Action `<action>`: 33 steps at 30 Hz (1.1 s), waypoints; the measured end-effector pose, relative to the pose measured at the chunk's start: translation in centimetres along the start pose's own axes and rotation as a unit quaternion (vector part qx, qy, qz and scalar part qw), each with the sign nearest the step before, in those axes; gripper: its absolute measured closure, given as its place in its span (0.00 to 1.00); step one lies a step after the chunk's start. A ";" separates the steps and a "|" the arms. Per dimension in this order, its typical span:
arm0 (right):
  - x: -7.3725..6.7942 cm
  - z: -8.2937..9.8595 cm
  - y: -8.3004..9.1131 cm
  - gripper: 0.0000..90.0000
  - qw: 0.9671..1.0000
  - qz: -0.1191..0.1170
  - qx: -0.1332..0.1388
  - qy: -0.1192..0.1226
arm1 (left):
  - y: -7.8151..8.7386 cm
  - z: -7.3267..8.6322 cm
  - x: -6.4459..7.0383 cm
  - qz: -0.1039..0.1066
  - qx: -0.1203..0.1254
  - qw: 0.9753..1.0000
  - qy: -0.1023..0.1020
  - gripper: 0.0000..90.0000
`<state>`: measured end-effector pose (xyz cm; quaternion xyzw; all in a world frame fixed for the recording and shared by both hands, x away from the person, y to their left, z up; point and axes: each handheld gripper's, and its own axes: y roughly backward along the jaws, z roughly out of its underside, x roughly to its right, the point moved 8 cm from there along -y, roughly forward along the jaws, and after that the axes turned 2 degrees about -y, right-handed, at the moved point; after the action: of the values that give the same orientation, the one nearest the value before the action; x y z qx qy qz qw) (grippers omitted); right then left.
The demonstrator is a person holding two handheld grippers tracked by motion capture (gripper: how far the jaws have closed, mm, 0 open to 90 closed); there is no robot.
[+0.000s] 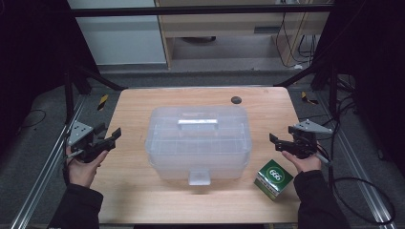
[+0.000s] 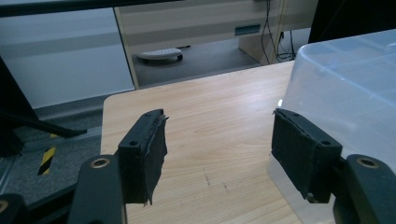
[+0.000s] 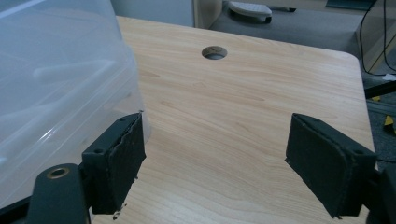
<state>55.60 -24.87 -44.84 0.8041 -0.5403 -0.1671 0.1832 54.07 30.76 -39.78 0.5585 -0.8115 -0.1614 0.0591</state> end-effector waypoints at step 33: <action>-0.4 0.8 -0.7 0.18 0.999 0.022 -0.029 0.041 | 0.2 -6.1 4.7 0.048 0.009 0.991 -0.126 0.33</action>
<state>55.65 -24.38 -45.83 0.7923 -0.5452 -0.1458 0.2318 53.85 25.24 -34.36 0.4947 -0.8397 -0.2202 -0.0412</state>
